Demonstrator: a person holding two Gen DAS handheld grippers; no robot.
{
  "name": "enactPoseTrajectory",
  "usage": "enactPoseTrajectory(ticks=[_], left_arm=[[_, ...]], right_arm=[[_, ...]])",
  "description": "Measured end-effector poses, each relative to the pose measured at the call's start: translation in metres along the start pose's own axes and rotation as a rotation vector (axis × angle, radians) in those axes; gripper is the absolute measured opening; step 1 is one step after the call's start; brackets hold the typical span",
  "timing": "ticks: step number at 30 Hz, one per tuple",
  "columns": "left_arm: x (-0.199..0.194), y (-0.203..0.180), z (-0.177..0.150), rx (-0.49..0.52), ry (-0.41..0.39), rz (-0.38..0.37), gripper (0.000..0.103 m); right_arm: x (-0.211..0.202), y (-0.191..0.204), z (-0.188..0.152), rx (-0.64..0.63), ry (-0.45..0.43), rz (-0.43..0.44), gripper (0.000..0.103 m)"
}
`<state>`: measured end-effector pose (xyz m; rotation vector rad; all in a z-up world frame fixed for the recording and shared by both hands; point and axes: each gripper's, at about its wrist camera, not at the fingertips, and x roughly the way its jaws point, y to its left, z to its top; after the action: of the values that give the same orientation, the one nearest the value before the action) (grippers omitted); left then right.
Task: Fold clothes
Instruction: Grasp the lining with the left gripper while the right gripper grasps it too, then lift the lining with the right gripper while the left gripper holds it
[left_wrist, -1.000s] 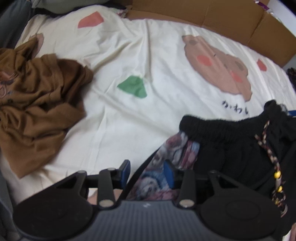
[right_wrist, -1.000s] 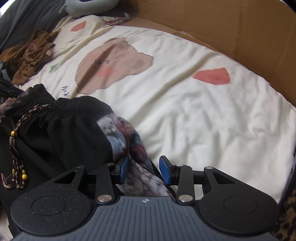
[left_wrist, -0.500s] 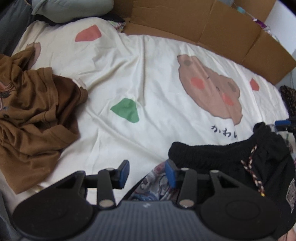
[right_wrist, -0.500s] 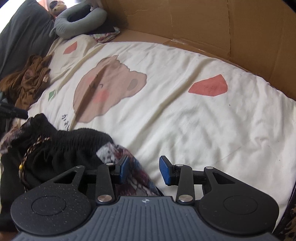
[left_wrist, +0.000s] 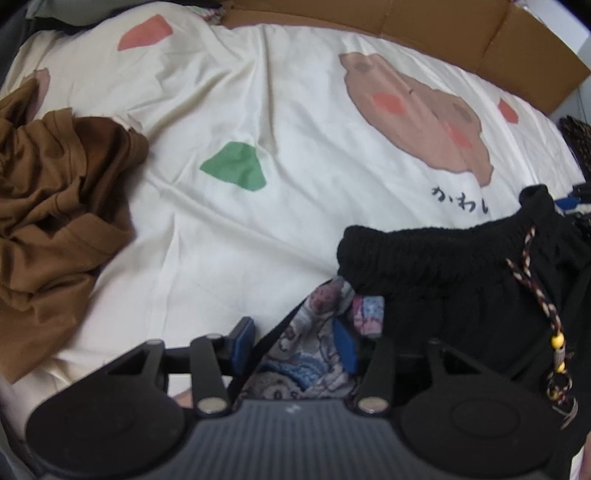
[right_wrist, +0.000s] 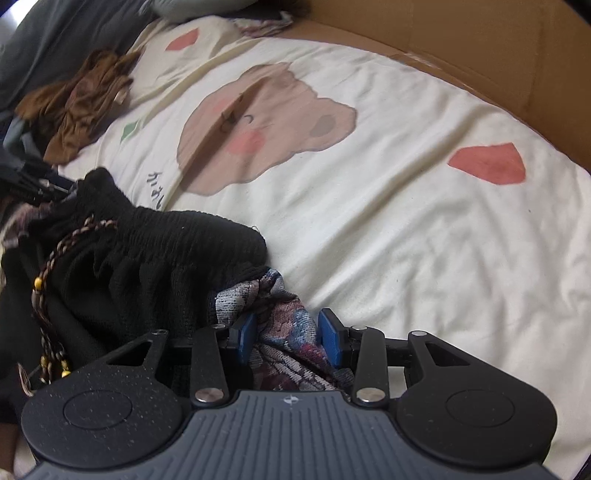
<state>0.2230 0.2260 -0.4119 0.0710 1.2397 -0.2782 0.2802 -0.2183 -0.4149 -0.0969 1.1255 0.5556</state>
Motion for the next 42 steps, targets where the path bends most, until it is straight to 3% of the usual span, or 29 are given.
enactPoseTrajectory(ticks=[4, 7, 11, 12, 15, 17, 19, 25, 34, 42], left_arm=[[0.001, -0.002, -0.002, 0.028, 0.011, 0.002, 0.052], [0.001, -0.004, -0.004, 0.048, 0.020, 0.003, 0.052], [0.002, -0.006, -0.006, 0.076, 0.031, 0.005, 0.037], [0.002, -0.007, -0.006, 0.083, 0.034, 0.006, 0.027], [0.001, -0.007, -0.008, 0.085, 0.030, 0.008, 0.014], [0.000, -0.007, -0.009, 0.086, 0.023, 0.011, 0.011], [-0.003, -0.008, -0.010, 0.087, 0.010, 0.020, 0.008], [-0.015, -0.010, -0.007, 0.090, -0.064, 0.093, 0.005], [-0.020, -0.017, 0.010, 0.116, -0.164, 0.224, 0.004], [-0.023, -0.010, 0.050, 0.149, -0.243, 0.299, 0.003]], right_arm=[[0.004, 0.009, 0.001, -0.090, 0.041, 0.015, 0.063], [0.007, 0.018, 0.001, -0.157, 0.073, 0.024, 0.070], [0.008, 0.023, 0.000, -0.199, 0.085, 0.019, 0.069], [0.007, 0.024, -0.001, -0.201, 0.080, 0.019, 0.064], [0.003, 0.025, -0.003, -0.204, 0.068, 0.023, 0.044], [0.001, 0.027, -0.005, -0.206, 0.068, 0.031, 0.030], [-0.002, 0.028, -0.006, -0.210, 0.061, 0.023, 0.007], [-0.011, 0.032, -0.005, -0.229, 0.027, -0.031, 0.002], [-0.012, 0.034, 0.009, -0.270, -0.048, -0.223, 0.002], [-0.012, 0.023, 0.045, -0.305, -0.079, -0.364, 0.001]])
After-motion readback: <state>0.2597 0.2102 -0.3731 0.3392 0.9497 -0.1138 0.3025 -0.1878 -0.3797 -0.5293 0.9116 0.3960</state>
